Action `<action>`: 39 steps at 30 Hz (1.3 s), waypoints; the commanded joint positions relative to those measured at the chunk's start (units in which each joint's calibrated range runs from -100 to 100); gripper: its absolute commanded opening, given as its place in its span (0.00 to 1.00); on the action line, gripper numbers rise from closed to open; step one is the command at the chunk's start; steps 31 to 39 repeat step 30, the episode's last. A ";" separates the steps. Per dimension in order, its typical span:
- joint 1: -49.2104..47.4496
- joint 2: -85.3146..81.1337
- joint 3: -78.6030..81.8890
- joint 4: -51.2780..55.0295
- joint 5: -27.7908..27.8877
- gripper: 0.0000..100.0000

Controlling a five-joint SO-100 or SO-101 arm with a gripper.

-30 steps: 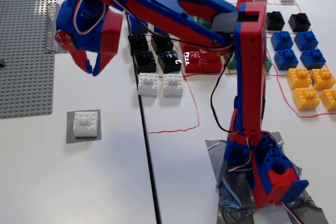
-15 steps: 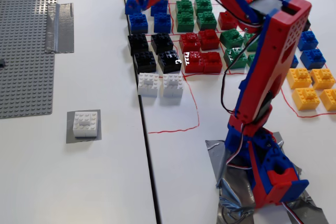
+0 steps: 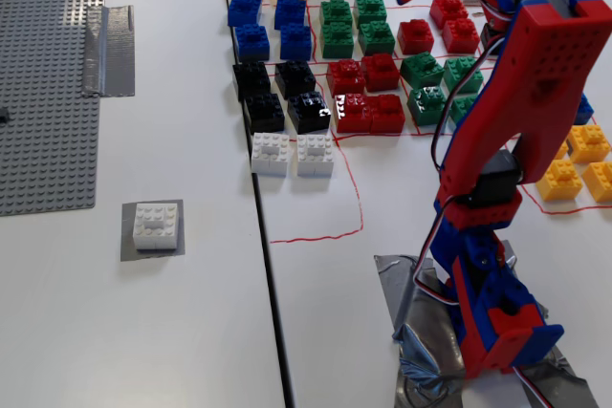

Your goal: Grab the block and put it in the grey marker

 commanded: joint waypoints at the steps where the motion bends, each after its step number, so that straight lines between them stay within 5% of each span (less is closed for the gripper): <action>1: 3.43 -6.24 1.73 -3.19 1.17 0.00; 39: 9.72 -7.23 16.44 -12.36 -0.20 0.00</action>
